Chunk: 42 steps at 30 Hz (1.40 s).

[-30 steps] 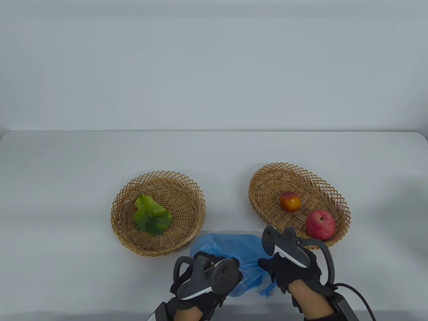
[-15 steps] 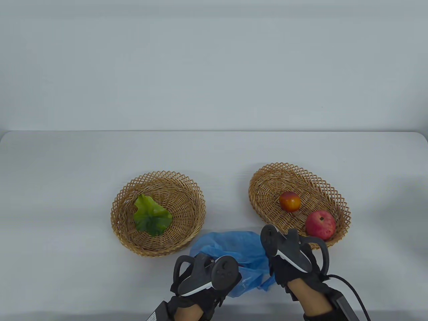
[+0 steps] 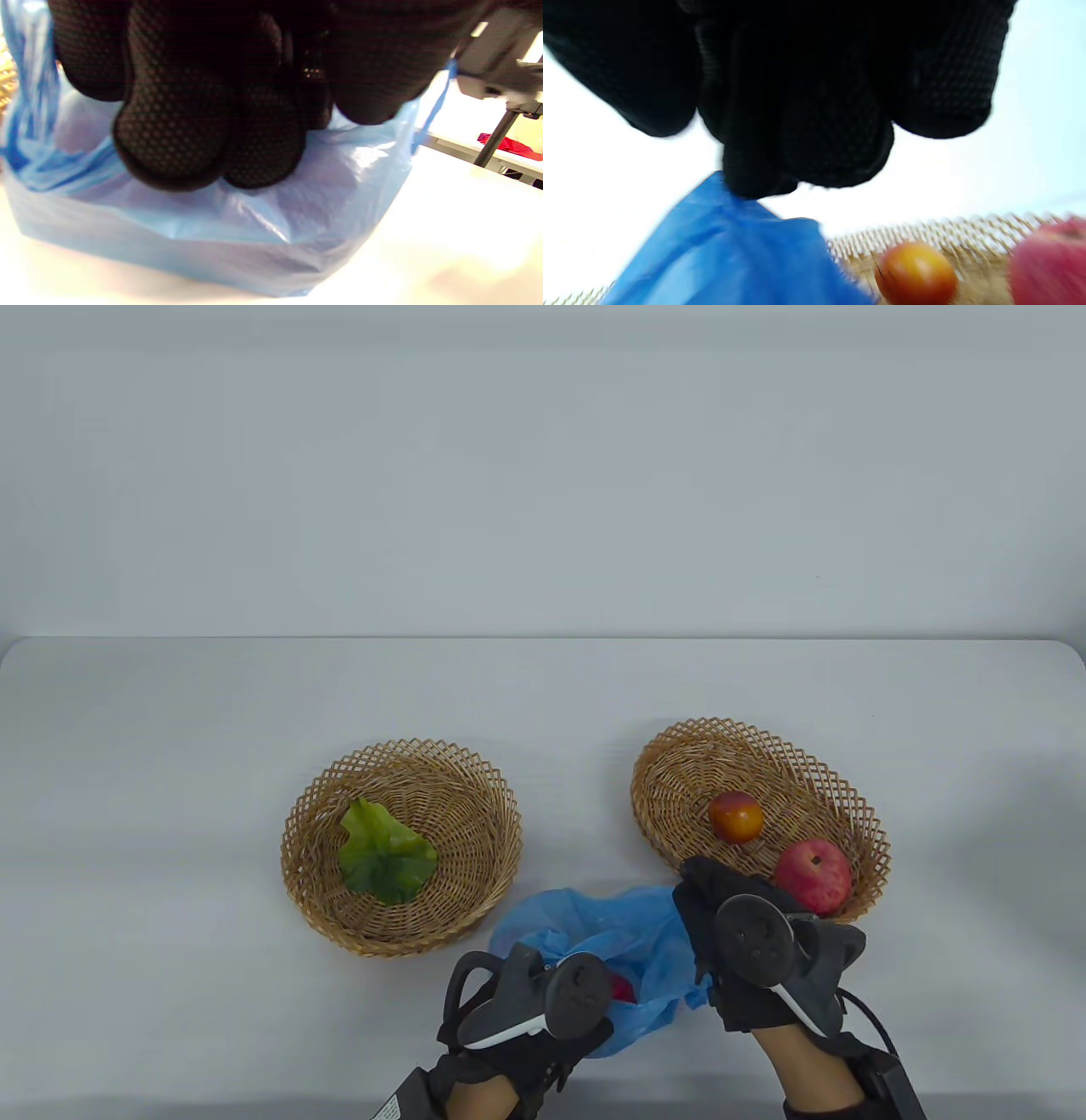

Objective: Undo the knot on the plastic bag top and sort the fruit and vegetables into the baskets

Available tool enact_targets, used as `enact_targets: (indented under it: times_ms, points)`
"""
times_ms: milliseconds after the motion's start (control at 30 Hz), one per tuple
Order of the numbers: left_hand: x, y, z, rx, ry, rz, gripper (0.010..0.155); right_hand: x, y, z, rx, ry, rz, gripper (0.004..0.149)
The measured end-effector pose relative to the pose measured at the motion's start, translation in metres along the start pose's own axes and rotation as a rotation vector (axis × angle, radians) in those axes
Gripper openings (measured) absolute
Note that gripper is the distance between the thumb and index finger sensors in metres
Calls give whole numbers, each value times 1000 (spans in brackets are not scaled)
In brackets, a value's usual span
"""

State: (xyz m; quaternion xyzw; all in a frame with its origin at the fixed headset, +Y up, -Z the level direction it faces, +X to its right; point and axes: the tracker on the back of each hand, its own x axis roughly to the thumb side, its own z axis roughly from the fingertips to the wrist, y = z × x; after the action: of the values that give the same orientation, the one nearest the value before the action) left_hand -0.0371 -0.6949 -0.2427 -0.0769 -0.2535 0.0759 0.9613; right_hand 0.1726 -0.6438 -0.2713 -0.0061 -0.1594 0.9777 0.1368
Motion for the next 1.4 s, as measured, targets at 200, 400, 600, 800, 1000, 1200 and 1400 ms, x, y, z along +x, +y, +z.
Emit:
enact_targets:
  times_ms: [200,400,600,800,1000,1200,1400]
  points:
    - [-1,0,0,-4,9,8,43,-17,19,-1,571,204,188,93]
    - [0,-1,-1,-9,1,16,44,-14,58,-5,796,171,137,98]
    - [-2,0,-1,-14,0,49,45,-2,61,-9,695,86,104,42]
    - [-18,23,10,163,57,213,49,-1,38,-10,417,36,47,41]
    - [-36,44,30,419,161,326,50,4,25,-6,266,-29,26,41]
    - [-16,31,20,295,36,235,46,14,21,-1,238,-119,69,41]
    - [-1,9,-1,106,54,23,48,21,22,3,259,-178,108,41]
